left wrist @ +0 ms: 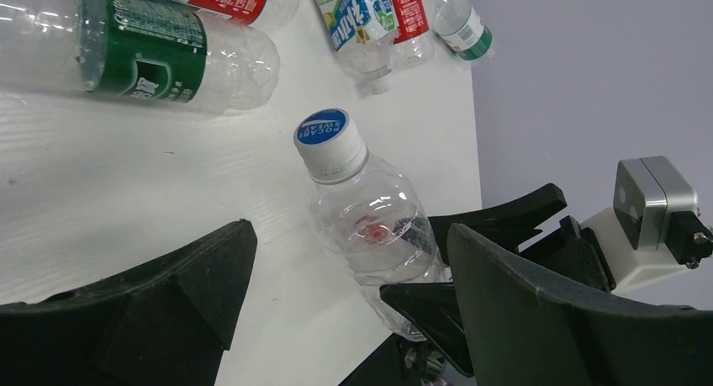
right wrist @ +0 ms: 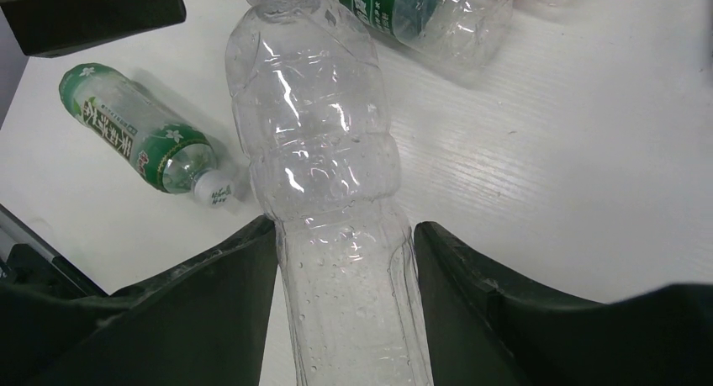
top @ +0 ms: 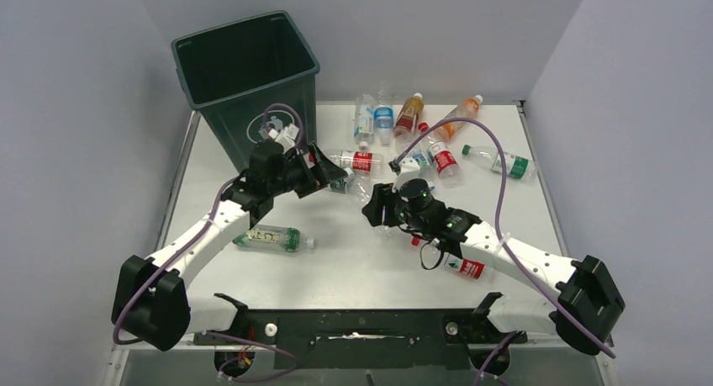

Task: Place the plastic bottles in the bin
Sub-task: Place the plastic bottle in the trash bin.

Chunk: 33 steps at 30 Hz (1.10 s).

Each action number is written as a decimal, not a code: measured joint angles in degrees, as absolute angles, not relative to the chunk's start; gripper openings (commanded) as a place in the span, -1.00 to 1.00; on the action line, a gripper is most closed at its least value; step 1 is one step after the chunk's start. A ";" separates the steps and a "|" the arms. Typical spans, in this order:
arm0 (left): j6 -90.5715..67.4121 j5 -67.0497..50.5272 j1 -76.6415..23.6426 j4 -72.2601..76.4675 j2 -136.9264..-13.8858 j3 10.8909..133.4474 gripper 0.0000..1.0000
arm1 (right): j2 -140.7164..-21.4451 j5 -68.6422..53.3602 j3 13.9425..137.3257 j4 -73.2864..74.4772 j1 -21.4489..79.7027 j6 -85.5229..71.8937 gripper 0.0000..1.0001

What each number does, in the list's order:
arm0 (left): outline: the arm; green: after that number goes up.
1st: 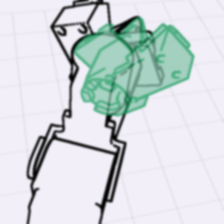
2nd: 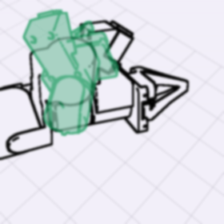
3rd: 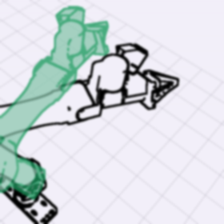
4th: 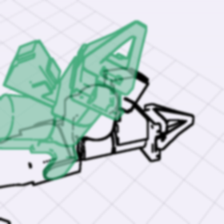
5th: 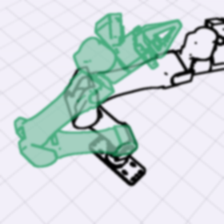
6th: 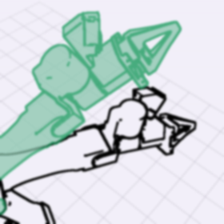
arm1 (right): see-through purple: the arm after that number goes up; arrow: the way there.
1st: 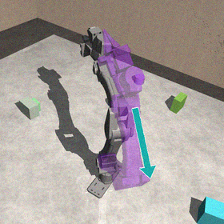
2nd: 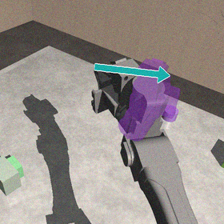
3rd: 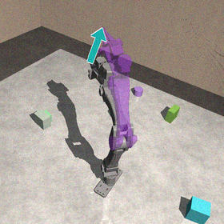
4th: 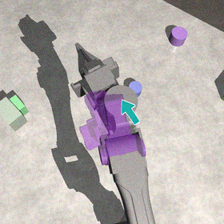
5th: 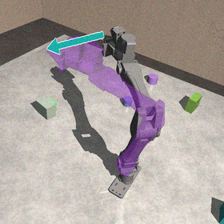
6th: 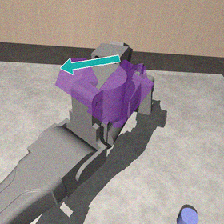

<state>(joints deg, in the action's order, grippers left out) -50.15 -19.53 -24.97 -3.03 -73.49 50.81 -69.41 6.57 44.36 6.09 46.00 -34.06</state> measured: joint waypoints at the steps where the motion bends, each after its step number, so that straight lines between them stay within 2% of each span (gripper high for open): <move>1: -50.52 -19.53 -25.39 -2.63 -73.60 50.72 0.70 | -69.19 6.68 44.29 6.11 45.98 -34.04 -0.16; 33: -55.40 -17.76 -32.56 5.72 -79.88 49.23 0.70 | -66.24 7.09 44.03 5.69 45.93 -33.10 -0.16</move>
<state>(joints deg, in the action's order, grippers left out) -55.40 -17.76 -32.56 5.72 -79.88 49.23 -66.24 7.09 44.03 5.69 45.93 -33.10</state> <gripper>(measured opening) 0.849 0.560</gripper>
